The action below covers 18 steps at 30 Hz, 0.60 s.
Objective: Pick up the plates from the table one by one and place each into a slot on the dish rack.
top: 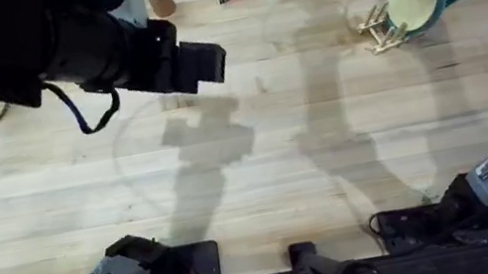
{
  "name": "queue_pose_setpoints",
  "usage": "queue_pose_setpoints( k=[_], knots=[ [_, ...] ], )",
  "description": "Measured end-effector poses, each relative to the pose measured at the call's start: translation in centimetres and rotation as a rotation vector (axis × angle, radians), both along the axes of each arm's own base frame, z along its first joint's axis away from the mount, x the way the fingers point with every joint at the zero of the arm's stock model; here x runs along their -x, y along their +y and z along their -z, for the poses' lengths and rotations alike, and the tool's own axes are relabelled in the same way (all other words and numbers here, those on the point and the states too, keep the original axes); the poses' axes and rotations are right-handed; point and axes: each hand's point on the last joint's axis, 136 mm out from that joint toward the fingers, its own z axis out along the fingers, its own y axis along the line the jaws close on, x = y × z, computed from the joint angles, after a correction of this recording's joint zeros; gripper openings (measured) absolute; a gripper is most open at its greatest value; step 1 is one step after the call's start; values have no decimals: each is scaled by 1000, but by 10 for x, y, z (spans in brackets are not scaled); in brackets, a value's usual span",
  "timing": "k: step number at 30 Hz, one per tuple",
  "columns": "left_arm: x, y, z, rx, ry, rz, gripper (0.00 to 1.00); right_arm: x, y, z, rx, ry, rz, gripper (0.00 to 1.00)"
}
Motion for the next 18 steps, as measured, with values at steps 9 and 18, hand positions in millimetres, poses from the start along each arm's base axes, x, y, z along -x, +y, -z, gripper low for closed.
queue_pose_setpoints(
  k=[9,18],
  knots=[
    [0,0,0,0,0,0,994,-1,0,9,-6,22,-1,28],
    [0,0,0,0,0,0,994,-1,0,9,-8,22,-1,73]
  ],
)
